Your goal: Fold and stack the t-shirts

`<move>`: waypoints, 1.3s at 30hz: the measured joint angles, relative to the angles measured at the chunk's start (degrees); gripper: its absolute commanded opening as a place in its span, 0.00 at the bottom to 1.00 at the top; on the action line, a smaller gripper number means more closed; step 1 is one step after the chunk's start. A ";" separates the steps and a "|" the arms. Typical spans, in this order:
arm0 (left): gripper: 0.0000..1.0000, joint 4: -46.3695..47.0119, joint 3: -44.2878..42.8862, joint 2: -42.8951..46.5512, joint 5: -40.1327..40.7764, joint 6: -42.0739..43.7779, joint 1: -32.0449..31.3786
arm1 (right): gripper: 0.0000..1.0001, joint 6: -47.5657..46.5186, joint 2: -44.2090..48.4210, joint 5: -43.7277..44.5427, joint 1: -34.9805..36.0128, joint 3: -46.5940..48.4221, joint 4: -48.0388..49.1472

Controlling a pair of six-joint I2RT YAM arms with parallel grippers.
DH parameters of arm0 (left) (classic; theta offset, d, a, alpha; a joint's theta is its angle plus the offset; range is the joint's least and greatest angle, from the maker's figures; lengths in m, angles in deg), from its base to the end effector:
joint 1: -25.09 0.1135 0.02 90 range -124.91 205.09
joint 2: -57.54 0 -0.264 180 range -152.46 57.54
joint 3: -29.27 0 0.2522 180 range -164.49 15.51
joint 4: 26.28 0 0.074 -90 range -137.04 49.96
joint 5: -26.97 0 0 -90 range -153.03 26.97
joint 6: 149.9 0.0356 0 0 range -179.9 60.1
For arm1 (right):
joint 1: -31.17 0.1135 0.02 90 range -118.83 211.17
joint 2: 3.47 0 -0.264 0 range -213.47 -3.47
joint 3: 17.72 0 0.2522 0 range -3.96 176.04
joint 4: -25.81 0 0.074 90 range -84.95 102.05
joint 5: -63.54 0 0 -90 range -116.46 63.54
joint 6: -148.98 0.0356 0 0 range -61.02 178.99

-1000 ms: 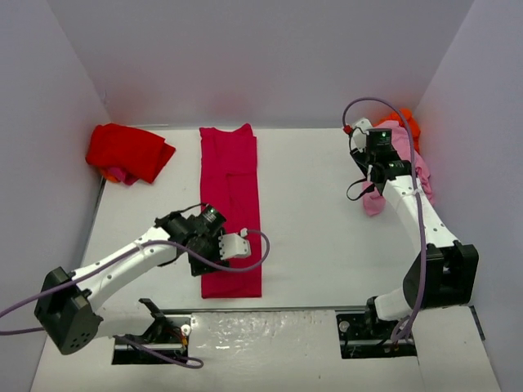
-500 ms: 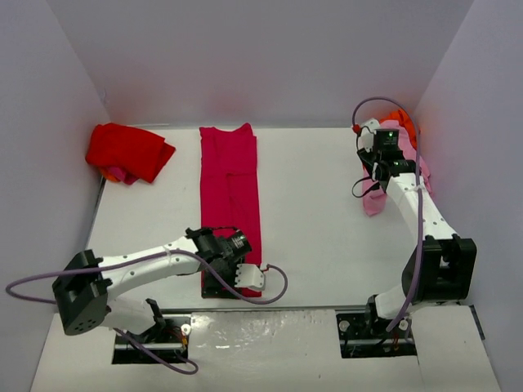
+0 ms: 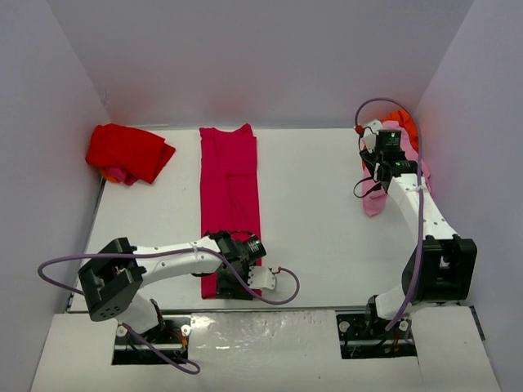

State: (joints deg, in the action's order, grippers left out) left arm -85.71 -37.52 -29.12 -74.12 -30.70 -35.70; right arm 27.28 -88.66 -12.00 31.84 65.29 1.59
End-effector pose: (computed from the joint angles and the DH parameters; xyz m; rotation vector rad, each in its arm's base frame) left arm 0.1219 -0.2321 0.1843 2.1362 2.0981 -0.3560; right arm 0.3471 -0.0048 0.3187 -0.4189 2.0250 -0.5939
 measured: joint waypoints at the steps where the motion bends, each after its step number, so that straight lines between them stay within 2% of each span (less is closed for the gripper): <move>1: 0.60 0.33 0.00 -0.36 0.11 -0.09 0.00 | 0.49 -0.01 0.00 0.00 0.00 -0.06 0.01; 18: 0.60 3.94 -0.84 -4.85 -0.09 -2.34 -0.02 | 0.48 -0.50 0.02 0.04 0.00 -2.78 0.21; 31: 0.60 2.55 -2.07 1.10 0.19 -2.53 -0.03 | 0.48 -0.66 0.02 0.04 0.00 -2.95 0.24; 39: 0.59 0.44 -2.72 1.01 -0.69 -2.39 -1.83 | 0.48 -0.63 0.02 0.04 0.00 -2.99 0.25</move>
State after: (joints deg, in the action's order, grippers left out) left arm -85.27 -40.24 -28.11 -74.81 -33.09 -37.53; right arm 26.65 -88.64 -11.96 31.84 62.30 1.83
